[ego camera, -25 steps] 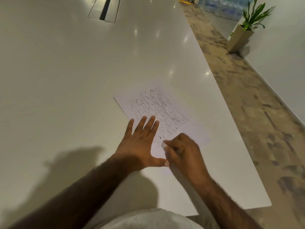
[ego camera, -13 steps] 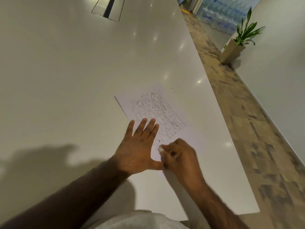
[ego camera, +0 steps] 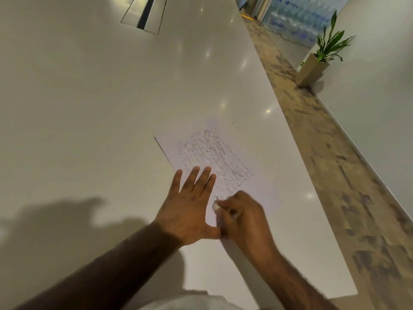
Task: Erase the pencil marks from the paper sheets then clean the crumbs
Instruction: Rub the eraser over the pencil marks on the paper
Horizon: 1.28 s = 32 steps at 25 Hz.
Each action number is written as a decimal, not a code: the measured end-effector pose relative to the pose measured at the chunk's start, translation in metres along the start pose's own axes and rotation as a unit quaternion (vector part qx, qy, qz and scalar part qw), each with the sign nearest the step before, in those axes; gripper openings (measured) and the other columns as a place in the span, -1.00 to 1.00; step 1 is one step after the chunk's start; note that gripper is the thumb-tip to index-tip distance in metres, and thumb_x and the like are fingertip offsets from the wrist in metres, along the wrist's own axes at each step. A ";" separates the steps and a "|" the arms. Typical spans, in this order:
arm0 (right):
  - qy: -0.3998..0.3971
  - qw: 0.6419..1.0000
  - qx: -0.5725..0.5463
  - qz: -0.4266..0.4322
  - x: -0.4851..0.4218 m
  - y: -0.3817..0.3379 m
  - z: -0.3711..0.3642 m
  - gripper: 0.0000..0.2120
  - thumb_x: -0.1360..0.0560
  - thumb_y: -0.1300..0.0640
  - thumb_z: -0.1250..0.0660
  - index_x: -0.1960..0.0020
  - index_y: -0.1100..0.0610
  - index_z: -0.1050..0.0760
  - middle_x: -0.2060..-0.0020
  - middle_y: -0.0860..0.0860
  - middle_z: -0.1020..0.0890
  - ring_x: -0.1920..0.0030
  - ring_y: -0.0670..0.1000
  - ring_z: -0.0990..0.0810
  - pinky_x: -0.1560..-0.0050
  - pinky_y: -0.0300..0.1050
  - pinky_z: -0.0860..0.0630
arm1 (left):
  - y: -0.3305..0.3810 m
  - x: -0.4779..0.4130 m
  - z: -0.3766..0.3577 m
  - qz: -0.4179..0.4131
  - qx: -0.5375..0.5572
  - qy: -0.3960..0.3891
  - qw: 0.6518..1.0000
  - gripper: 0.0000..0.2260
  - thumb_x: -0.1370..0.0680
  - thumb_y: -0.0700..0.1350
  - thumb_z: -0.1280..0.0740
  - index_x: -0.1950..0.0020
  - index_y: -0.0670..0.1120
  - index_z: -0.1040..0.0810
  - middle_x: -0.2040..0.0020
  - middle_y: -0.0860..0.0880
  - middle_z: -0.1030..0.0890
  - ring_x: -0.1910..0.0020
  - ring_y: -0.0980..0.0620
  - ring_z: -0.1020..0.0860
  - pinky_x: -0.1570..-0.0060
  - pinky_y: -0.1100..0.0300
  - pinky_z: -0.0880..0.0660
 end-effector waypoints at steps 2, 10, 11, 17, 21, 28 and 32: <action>0.016 0.999 -0.002 -0.036 -0.005 0.005 0.002 -0.89 -0.54 0.19 -0.48 0.15 0.09 -0.72 0.29 -0.03 -0.60 0.23 -0.05 -0.56 0.19 -0.02 -0.56 | 0.002 0.001 0.001 0.002 0.004 -0.008 1.000 0.13 -0.34 0.70 0.14 -0.55 0.01 0.59 -0.52 -0.04 0.63 -0.50 -0.11 0.61 -0.49 -0.30 0.46; 0.000 0.999 0.036 -0.021 -0.001 0.002 0.000 -0.86 -0.56 0.13 -0.45 0.17 0.09 -0.71 0.27 -0.05 -0.60 0.23 -0.09 -0.52 0.17 -0.19 -0.45 | 0.004 0.002 0.002 0.004 -0.009 -0.027 1.000 0.09 -0.36 0.67 0.19 -0.53 -0.01 0.62 -0.49 -0.04 0.68 -0.50 -0.10 0.62 -0.49 -0.30 0.44; -0.018 0.999 0.044 -0.002 0.003 -0.002 -0.001 -0.84 -0.56 0.11 -0.44 0.18 0.08 -0.70 0.28 -0.05 -0.62 0.24 -0.10 -0.52 0.17 -0.21 -0.42 | 0.003 0.002 0.002 0.004 -0.011 -0.017 1.000 0.07 -0.39 0.66 0.17 -0.54 -0.01 0.60 -0.49 -0.04 0.67 -0.50 -0.10 0.62 -0.49 -0.29 0.45; -0.013 0.998 0.065 -0.011 0.002 0.003 0.004 -0.76 -0.58 0.12 -0.39 0.27 0.08 -0.59 0.32 -0.06 -0.55 0.24 -0.08 -0.48 0.22 -0.13 -0.39 | 0.003 0.002 -0.002 0.004 0.009 -0.004 1.000 0.08 -0.29 0.66 0.32 -0.55 0.00 0.58 -0.51 -0.01 0.66 -0.47 -0.04 0.65 -0.47 -0.26 0.51; 0.044 0.997 0.028 -0.058 -0.008 0.022 0.010 -0.83 -0.58 0.14 -0.43 0.17 0.11 -0.70 0.30 -0.07 -0.57 0.24 -0.10 -0.49 0.18 -0.10 -0.48 | 0.002 0.001 -0.002 0.001 0.018 -0.007 1.000 0.13 -0.23 0.71 0.33 -0.53 0.02 0.60 -0.51 0.00 0.66 -0.45 -0.04 0.67 -0.44 -0.25 0.55; 0.040 0.995 0.073 -0.046 -0.026 0.039 0.018 -0.79 -0.58 0.14 -0.40 0.22 0.13 -0.65 0.32 0.00 -0.55 0.24 -0.02 -0.50 0.21 -0.02 -0.49 | 0.001 0.001 0.000 0.000 0.031 -0.016 0.999 0.15 -0.21 0.72 0.33 -0.52 0.02 0.62 -0.48 0.00 0.68 -0.45 -0.03 0.67 -0.45 -0.25 0.54; 0.058 0.992 0.093 -0.067 -0.036 0.040 0.016 -0.75 -0.59 0.12 -0.34 0.26 0.10 -0.60 0.31 -0.02 -0.53 0.22 -0.04 -0.48 0.20 -0.05 -0.46 | 0.002 0.003 0.003 -0.002 0.029 -0.025 0.999 0.14 -0.27 0.73 0.22 -0.48 0.02 0.66 -0.48 0.00 0.68 -0.48 -0.05 0.64 -0.49 -0.28 0.47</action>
Point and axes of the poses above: each hand's wrist, its own x-axis away from the middle knuckle, its own z-axis out of the back of the hand, y = z × x, the point moved 4 cm from there along -x, towards the middle knuckle
